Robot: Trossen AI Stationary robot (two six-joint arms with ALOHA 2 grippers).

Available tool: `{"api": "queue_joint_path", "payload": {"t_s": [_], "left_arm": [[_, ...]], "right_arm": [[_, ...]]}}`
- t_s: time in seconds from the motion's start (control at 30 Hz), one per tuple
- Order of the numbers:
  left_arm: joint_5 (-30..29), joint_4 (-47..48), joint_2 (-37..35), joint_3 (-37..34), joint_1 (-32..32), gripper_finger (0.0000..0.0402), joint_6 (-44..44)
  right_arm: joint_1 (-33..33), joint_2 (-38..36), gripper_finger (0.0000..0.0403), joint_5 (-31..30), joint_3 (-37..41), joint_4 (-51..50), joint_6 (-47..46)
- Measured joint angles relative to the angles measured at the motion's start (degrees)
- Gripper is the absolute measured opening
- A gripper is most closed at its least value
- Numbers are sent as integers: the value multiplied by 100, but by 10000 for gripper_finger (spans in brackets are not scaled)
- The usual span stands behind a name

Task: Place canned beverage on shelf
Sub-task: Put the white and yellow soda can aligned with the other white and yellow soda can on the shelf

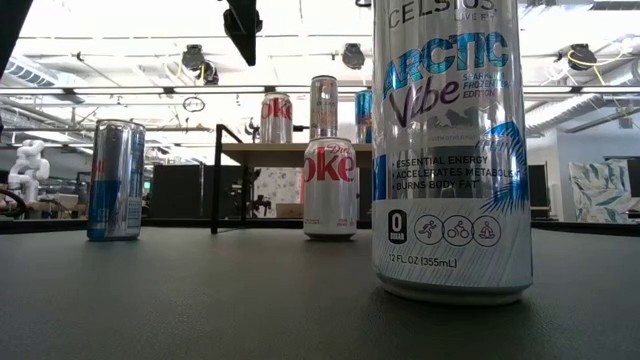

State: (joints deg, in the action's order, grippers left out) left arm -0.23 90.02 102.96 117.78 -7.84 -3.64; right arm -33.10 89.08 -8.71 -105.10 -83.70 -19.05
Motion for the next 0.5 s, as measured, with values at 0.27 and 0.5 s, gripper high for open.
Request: {"api": "queue_joint_path", "payload": {"t_s": [0.27,0.5], "left_arm": [[0,0,0,0,0,398,2],[0,0,0,0,-2,398,4]], "right_arm": [[22,9,0,446,0,415,39],[22,204,0,444,0,642,76]]}}
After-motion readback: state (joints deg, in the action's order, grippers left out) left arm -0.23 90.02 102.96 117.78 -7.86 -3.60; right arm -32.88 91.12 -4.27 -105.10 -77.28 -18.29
